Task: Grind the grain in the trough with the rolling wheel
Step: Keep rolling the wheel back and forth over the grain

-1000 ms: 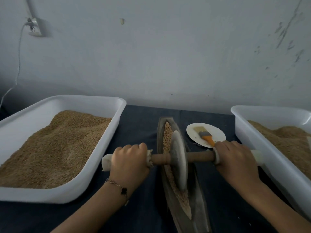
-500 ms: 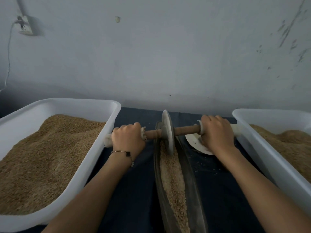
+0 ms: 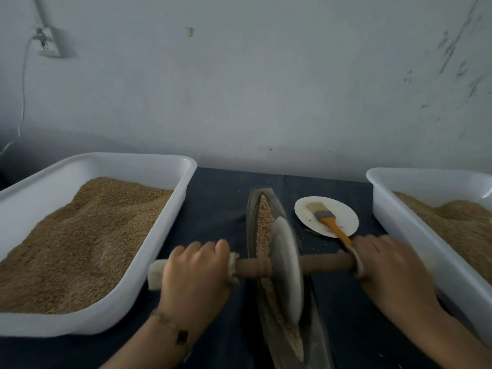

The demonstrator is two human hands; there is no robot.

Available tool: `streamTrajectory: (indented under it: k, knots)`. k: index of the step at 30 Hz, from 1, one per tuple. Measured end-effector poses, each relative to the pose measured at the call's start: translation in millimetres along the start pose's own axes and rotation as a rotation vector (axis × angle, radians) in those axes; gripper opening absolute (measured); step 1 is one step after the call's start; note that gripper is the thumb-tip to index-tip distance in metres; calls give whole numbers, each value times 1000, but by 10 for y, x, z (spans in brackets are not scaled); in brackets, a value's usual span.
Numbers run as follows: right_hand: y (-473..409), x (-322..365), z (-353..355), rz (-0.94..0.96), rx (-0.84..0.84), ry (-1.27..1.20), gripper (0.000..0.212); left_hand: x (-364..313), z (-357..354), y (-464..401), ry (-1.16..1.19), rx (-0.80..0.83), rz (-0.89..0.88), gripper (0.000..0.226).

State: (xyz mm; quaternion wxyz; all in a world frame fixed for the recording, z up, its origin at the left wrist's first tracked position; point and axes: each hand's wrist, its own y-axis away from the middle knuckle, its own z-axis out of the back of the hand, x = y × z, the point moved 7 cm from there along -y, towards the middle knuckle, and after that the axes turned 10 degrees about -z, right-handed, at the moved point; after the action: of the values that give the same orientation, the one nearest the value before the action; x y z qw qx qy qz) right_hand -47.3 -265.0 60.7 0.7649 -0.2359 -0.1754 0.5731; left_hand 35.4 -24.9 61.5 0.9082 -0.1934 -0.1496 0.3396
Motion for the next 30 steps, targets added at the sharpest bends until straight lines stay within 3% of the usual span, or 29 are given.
streamTrajectory:
  k: [4, 9, 14, 18, 21, 30]
  knots:
    - [119, 46, 203, 77, -18, -16, 48, -38, 58, 189, 14, -29, -26, 47]
    - [-99, 64, -4, 40, -22, -6, 43, 87, -157, -30, 50, -27, 7, 52]
    - [-637, 43, -426, -53, 37, 87, 25, 403, -463, -449, -38, 83, 167, 23]
    - [-1124, 53, -591, -109, 41, 148, 13, 655, -597, -872, 65, 154, 276, 18]
    - [-1296, 83, -614, -118, 50, 152, 19, 778, -639, -1028, 60, 201, 317, 20]
    - [-926, 15, -616, -154, 69, 143, 10, 574, -568, -864, -76, 186, 204, 24]
